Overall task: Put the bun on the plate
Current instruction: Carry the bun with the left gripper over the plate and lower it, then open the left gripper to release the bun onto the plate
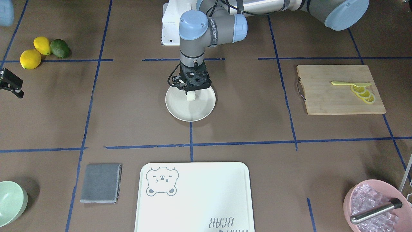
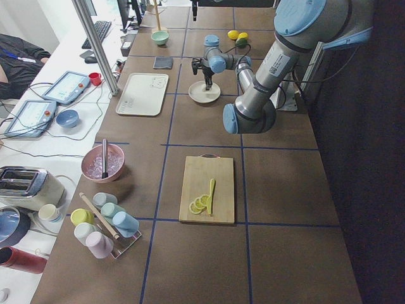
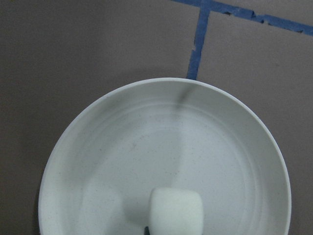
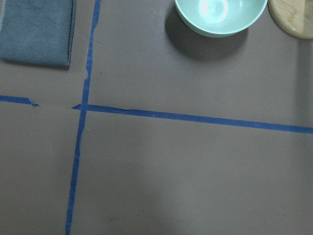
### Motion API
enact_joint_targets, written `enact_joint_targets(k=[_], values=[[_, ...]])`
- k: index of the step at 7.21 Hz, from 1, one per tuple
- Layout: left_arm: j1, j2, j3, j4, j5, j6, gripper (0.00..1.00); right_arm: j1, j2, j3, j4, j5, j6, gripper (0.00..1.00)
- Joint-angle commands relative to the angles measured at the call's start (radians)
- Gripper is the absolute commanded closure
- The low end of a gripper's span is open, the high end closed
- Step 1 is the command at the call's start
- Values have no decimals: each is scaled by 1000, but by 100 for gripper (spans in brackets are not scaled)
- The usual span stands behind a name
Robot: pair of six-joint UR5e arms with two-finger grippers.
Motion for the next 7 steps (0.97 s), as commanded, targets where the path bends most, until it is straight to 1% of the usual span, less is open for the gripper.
enact_joint_targets(k=[1,2,3,5,6,7], values=[[7,1,17,-9,0,2,63,78,-46,-14,1,32,-114,0],[7,2,26,-30,1,2,60,121,-51,-44,1,58,-175,0],[7,2,37,-35,1,3,46,162,-59,-80,1,79,-246,0],[7,5,36,-38,1,17,13,222,-60,-127,1,102,-332,0],[7,7,31,-35,0,47,1,244,-63,-146,1,118,-349,0],[-5,7,10,-24,-3,49,0,274,-65,-176,1,148,-390,0]])
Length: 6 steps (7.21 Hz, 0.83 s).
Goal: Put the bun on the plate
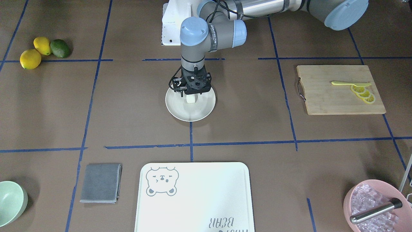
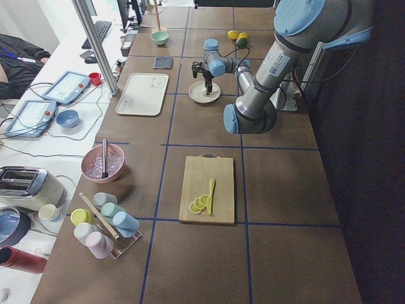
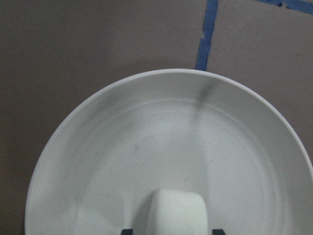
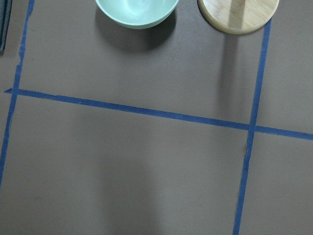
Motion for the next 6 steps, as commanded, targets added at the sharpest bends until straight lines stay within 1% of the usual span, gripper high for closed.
enact_joint_targets(k=[1,2,3,4,5,6], values=[[-71,6,-60,31,-60,17,0,71,-3,-84,0,70,-114,0],[-136,28,-133,106,-170,41,0,96,-3,-115,0,76,-167,0],[-171,82,-233,195,-199,132,0,102,-15,-121,0,78,-175,0],[-214,154,-329,260,-201,229,0,104,-25,-122,12,75,-204,0],[-278,212,-392,321,-214,342,0,104,-42,-123,24,64,-205,0],[-360,255,-433,395,-264,500,0,105,-56,-150,102,49,-196,0]])
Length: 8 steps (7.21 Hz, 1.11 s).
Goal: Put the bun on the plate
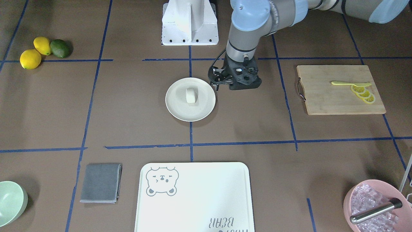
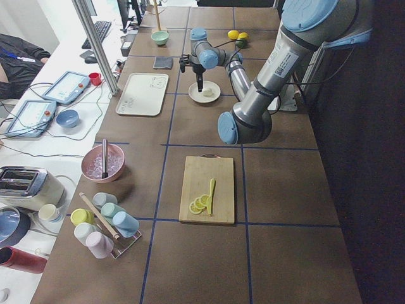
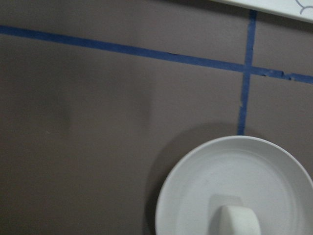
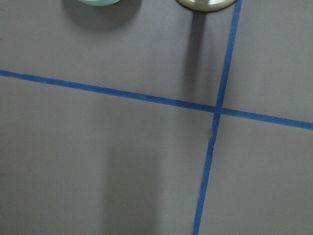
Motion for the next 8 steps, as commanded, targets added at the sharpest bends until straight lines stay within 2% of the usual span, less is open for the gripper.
enact_joint_targets(k=[1,3,6,8], values=[[-173,120,-111,128,-74,300,0,2,-21,-45,110,-50,14,0],[-357,244,-156,190,-142,591,0,22,-21,-62,124,-63,20,0],[-671,410,-133,277,-215,1010,0,31,-21,-65,124,-60,89,0],[-839,500,-3,261,-264,1274,0,31,-18,-64,124,-58,92,0]])
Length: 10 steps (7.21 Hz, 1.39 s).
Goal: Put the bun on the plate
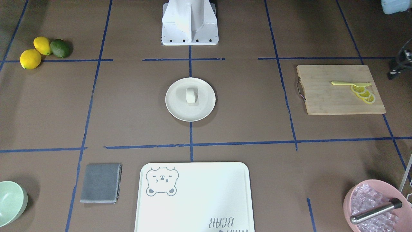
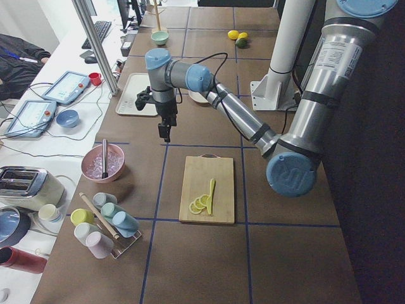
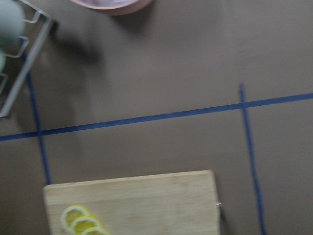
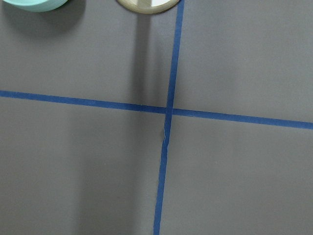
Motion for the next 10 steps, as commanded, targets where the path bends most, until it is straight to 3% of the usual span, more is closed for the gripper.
enact_joint_targets(k=[1,3,4,10], values=[[-157,64,191,-61,-48,257,0,3,2,1,0,6,6,0],[-216,107,392,-279,-83,282,0,8,0,0,0,9,3,0],[-216,147,423,-373,-105,270,0,10,0,1,-1,11,3,0],[-219,150,401,-382,-106,98,0,10,-1,0,-1,12,3,0]])
